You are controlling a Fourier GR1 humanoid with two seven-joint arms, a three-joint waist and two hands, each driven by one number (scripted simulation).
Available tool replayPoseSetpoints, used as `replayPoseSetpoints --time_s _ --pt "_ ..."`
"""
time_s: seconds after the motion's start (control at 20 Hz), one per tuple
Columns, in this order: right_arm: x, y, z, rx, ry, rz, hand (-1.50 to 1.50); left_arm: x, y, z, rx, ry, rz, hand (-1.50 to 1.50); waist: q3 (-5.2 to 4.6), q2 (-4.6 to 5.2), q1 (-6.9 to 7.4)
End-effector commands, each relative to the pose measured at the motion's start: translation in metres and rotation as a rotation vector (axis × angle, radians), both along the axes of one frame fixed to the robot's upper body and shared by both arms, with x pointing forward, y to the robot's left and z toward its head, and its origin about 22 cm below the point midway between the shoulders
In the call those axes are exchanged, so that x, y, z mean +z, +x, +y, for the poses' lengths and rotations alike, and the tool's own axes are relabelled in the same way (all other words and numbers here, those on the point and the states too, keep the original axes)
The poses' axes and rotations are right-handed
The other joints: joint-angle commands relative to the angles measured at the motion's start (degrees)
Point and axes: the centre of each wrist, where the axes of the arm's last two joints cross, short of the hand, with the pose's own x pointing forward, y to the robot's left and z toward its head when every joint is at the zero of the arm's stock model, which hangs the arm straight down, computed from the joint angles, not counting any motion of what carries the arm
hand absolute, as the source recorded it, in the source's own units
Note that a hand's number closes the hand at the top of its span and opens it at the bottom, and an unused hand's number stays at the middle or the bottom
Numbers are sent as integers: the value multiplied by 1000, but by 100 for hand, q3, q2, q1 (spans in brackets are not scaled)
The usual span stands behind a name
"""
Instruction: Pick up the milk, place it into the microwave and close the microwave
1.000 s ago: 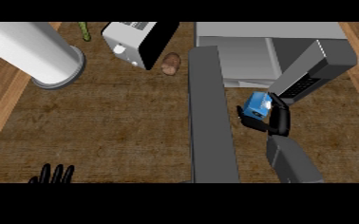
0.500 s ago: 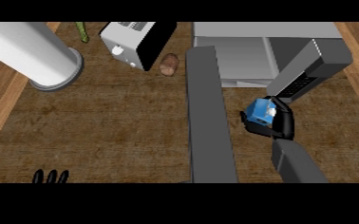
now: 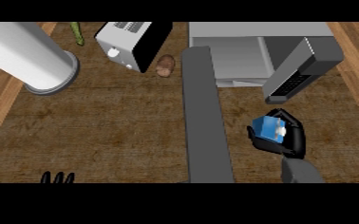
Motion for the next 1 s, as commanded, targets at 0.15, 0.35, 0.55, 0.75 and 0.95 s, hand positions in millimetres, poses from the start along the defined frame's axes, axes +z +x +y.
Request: replayPoseSetpoints --time_s 0.15,0.35,0.55,0.75,0.95 --pt "35 -41 5 88 32 -8 150 11 -4 -12 16 8 -5 -150 2 4 7" --pt "54 -45 30 162 202 -43 150 8 -9 -3 43 -13 -13 -150 2 3 22" --pt "76 -37 30 182 260 -52 150 20 -1 3 53 7 -6 -150 9 31 62" --pt "76 -32 59 141 190 -50 150 4 -9 9 47 -11 11 -150 9 34 92" --pt "99 1 86 122 118 -43 150 2 -15 5 51 -8 -5 -150 9 36 131"
